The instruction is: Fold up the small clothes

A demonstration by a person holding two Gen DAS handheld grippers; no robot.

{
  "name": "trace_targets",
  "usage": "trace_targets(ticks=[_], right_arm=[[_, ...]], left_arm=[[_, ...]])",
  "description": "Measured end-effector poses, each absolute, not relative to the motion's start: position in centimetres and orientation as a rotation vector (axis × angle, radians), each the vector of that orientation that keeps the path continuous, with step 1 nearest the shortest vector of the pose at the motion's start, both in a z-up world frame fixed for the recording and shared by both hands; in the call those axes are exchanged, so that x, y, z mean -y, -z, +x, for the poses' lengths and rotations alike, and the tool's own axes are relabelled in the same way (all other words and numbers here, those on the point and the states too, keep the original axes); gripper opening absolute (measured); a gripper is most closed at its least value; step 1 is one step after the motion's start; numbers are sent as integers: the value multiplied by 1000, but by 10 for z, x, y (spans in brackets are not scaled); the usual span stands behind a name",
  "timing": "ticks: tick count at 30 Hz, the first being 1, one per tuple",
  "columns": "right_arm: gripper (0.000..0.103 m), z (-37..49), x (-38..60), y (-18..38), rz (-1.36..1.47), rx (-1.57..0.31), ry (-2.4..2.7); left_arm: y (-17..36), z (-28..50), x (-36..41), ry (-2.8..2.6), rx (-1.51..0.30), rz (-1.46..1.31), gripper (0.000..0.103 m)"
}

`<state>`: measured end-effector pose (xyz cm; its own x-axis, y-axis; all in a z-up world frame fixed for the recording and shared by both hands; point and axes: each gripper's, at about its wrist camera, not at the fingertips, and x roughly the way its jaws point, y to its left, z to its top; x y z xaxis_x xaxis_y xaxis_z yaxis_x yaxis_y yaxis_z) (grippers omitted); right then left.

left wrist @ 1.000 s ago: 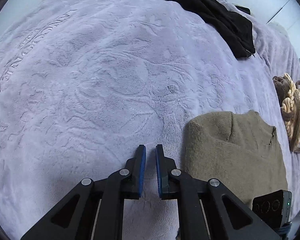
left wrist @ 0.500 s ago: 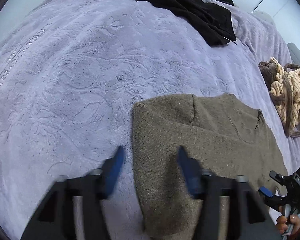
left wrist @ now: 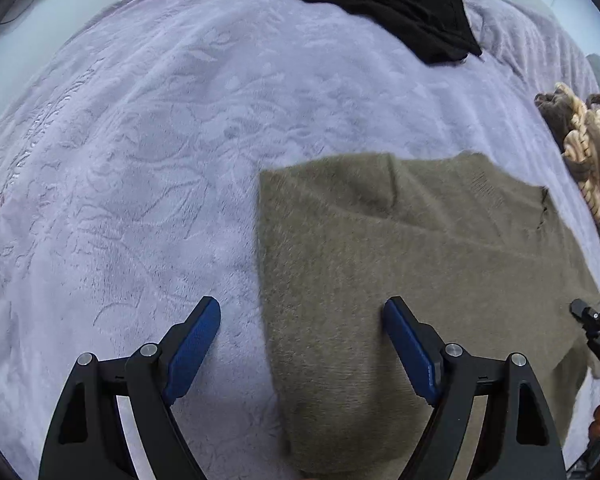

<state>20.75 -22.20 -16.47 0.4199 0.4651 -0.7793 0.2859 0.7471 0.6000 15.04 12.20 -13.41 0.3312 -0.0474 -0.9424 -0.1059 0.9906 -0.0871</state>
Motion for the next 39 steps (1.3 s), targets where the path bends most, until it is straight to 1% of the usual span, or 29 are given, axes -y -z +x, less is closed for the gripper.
trace_targets(ticks=[2, 3, 5, 6, 7, 8, 9, 10, 15, 18, 21, 25, 29, 34, 39], right_arm=[[10, 214, 226, 190, 804, -1253, -76], [10, 212, 230, 193, 849, -1238, -81], [16, 205, 233, 187, 853, -1217, -66], [24, 203, 232, 183, 839, -1218, -67], [36, 200, 232, 180, 836, -1223, -72], [43, 188, 230, 178, 840, -1227, -81], [52, 180, 231, 174, 846, -1228, -90], [54, 175, 230, 171, 846, -1232, -93], [55, 154, 223, 167, 917, -1261, -132], [55, 124, 216, 165, 940, -1292, -189], [55, 122, 194, 169, 931, -1316, -241], [55, 125, 171, 177, 929, -1347, -279], [55, 120, 165, 169, 880, -1350, -288], [55, 111, 179, 167, 886, -1344, -235], [55, 98, 193, 167, 919, -1336, -186]], left_arm=[[142, 147, -126, -35, -1253, -161, 84], [142, 146, -130, -33, -1254, -177, 84], [139, 144, -135, -28, -1260, -188, 84], [136, 144, -136, -21, -1263, -189, 84], [133, 143, -138, -17, -1264, -191, 84], [129, 141, -140, -16, -1260, -196, 84], [124, 138, -141, -12, -1252, -207, 84], [120, 134, -142, -6, -1247, -218, 84], [111, 106, -136, -6, -1254, -205, 84], [111, 81, -141, -16, -1254, -182, 84], [116, 56, -141, 0, -1277, -159, 84], [130, 61, -134, -23, -1275, -145, 84], [134, 70, -144, -93, -1238, -151, 84], [134, 47, -161, -136, -1271, -88, 84], [123, 28, -167, -130, -1297, -149, 84]])
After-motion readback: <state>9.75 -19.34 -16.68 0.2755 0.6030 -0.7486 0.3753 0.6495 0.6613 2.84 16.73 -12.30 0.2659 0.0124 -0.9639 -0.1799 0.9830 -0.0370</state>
